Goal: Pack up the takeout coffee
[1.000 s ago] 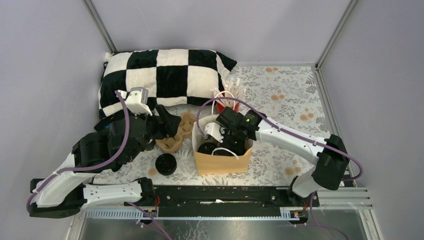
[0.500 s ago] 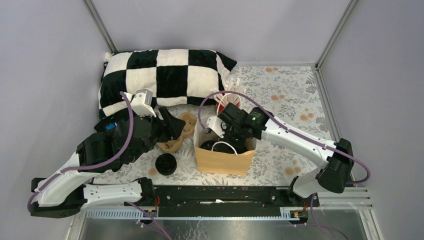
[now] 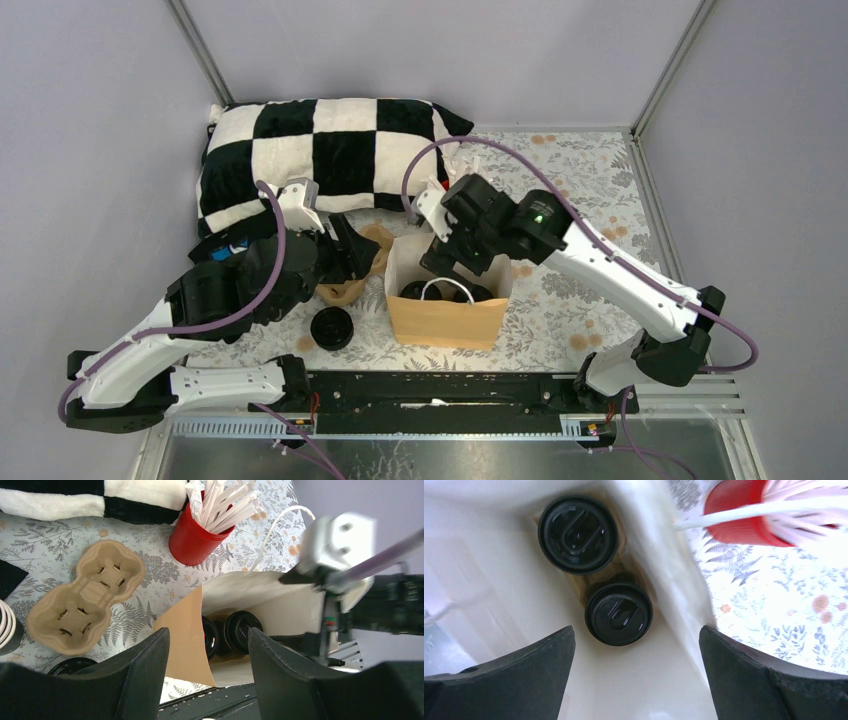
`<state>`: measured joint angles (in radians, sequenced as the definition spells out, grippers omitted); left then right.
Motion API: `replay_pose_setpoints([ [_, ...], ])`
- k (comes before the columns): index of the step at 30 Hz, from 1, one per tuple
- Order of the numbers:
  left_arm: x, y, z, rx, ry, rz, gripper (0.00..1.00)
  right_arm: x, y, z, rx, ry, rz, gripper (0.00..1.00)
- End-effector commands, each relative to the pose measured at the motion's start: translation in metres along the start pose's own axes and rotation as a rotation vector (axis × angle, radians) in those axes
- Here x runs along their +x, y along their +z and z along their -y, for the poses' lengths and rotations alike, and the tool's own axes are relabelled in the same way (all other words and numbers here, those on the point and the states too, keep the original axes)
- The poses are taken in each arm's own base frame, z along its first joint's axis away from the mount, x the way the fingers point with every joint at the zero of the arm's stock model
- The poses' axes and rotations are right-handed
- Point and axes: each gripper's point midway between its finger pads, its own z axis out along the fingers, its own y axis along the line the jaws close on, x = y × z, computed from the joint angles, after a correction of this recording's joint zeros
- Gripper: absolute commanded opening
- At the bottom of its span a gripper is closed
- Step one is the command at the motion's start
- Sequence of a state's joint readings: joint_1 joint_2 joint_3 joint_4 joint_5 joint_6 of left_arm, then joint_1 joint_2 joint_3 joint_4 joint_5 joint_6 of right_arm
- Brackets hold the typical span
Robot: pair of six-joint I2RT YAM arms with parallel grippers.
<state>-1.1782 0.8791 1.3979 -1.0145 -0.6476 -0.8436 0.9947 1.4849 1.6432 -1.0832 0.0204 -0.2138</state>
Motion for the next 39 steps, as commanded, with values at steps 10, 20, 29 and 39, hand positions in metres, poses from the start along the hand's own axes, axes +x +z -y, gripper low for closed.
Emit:
replay_pose_setpoints([
  [10, -0.010, -0.002, 0.007, 0.026, -0.075, 0.038, 0.63, -0.120, -0.134, 0.096, 0.460, 0.398, 0.598, 1.00],
  [20, -0.011, -0.008, 0.007, 0.052, -0.089, 0.034, 0.63, -0.143, -0.055, 0.171, 0.271, 0.774, 0.530, 0.71],
  [29, -0.009, -0.007, 0.006, 0.051, -0.073, 0.031, 0.63, -0.133, 0.043, 0.199, 0.192, 0.730, 0.377, 0.40],
  [39, -0.013, -0.011, 0.001, 0.034, -0.059, 0.038, 0.63, -0.121, 0.087, 0.236, 0.344, 0.618, 0.297, 0.44],
])
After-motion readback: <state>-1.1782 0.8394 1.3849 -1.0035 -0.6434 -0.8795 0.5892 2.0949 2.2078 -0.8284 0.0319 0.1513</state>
